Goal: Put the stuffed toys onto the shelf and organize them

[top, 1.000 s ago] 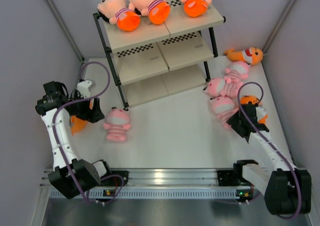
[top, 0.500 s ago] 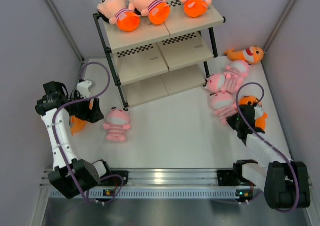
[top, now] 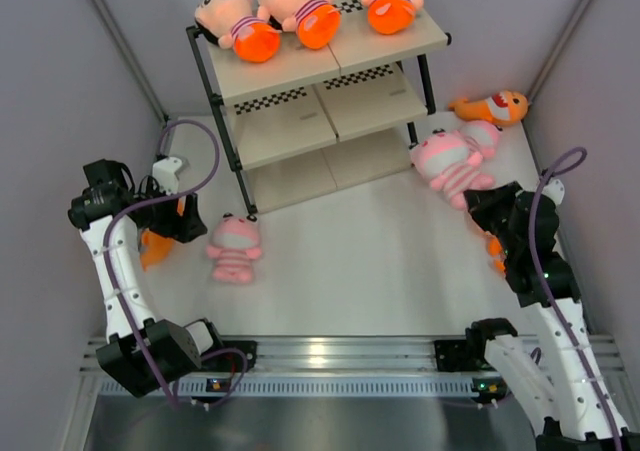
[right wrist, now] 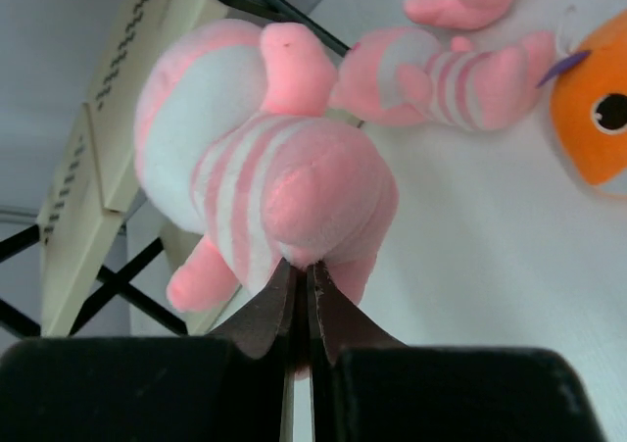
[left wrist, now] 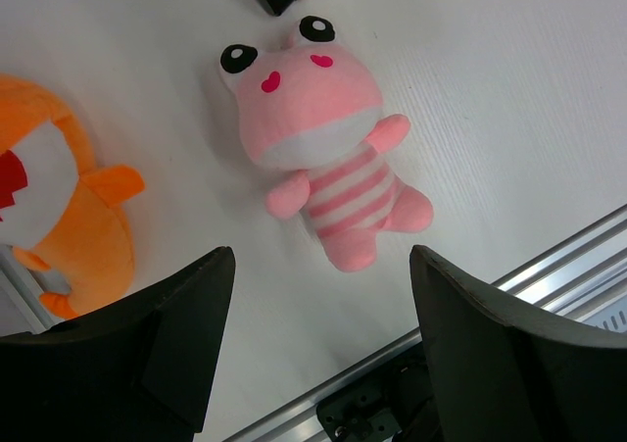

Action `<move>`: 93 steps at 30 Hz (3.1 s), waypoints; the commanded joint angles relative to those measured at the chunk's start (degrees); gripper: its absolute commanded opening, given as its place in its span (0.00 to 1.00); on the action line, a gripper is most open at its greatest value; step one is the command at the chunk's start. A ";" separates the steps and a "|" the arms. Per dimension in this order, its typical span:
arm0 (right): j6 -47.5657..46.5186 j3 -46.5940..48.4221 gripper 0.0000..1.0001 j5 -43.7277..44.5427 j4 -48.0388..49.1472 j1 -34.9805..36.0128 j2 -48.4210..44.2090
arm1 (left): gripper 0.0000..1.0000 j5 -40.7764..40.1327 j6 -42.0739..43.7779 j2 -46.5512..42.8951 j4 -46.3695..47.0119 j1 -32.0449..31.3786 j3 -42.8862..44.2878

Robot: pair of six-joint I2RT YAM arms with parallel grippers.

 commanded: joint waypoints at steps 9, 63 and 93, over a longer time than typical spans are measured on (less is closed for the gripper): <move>0.03 14.63 0.00 7.51 7.58 15.62 7.30 | 0.78 0.89 0.92 -1.02 -0.86 0.06 1.46; -11.65 11.12 0.81 -12.25 11.04 -13.81 33.57 | 0.92 -1.13 3.29 1.79 -0.77 -0.02 -1.00; -2.78 7.87 0.00 -17.09 23.34 -14.44 52.06 | 0.92 -1.66 2.76 1.53 -0.86 0.06 -0.74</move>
